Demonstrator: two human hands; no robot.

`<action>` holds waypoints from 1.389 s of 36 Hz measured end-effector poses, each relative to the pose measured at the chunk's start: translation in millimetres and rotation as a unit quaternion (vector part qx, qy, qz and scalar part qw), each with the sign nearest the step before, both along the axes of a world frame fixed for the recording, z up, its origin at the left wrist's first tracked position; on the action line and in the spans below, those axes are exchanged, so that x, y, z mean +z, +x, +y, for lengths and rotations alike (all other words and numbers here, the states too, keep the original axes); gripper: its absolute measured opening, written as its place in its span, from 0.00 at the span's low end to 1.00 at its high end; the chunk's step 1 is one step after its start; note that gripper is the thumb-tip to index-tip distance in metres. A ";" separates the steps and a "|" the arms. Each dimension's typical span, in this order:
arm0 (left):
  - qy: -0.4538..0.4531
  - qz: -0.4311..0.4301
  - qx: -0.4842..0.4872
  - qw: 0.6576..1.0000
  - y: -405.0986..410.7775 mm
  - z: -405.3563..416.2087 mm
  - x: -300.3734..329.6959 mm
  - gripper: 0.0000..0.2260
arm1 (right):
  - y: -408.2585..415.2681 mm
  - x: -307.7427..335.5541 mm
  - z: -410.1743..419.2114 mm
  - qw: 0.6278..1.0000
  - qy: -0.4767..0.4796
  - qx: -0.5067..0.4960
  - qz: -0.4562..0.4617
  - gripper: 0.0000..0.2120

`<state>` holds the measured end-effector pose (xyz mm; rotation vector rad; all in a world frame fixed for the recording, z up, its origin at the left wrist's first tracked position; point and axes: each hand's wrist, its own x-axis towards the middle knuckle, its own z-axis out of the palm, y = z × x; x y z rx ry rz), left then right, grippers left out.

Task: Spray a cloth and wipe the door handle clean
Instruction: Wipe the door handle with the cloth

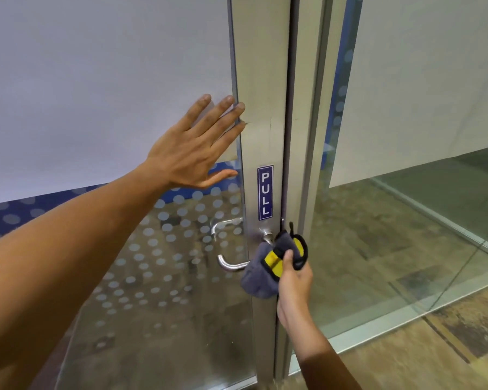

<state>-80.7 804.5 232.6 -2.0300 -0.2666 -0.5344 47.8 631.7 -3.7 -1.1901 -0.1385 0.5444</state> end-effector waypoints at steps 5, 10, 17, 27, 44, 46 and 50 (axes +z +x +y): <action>-0.006 0.008 0.009 1.000 1.5 0.8 -0.5 0.43 | -32.1 -3.5 19.2 0.996 -0.075 0.022 0.042 0.10; -0.012 0.010 0.010 1.000 0.4 -1.1 -0.3 0.43 | -67.0 -10.2 21.8 0.983 -0.099 0.106 0.108 0.05; -0.017 0.012 0.005 1.000 0.4 -2.0 0.1 0.42 | -110.7 -24.0 -6.8 0.903 -0.129 0.401 -0.087 0.10; -0.005 0.011 0.009 1.000 0.4 -0.9 0.0 0.42 | -43.8 40.3 -24.4 0.948 -0.109 0.052 -0.296 0.14; 0.006 0.003 -0.032 0.999 0.5 4.0 -2.0 0.40 | -28.8 66.7 31.7 0.729 -0.344 0.127 -0.578 0.15; 0.007 0.003 -0.035 0.999 0.2 3.8 -2.0 0.40 | -28.4 66.9 31.7 0.727 -0.340 0.145 -0.579 0.16; 0.016 0.005 -0.029 0.999 0.2 2.9 -2.5 0.40 | -15.1 66.6 26.6 0.759 -0.323 0.130 -0.550 0.12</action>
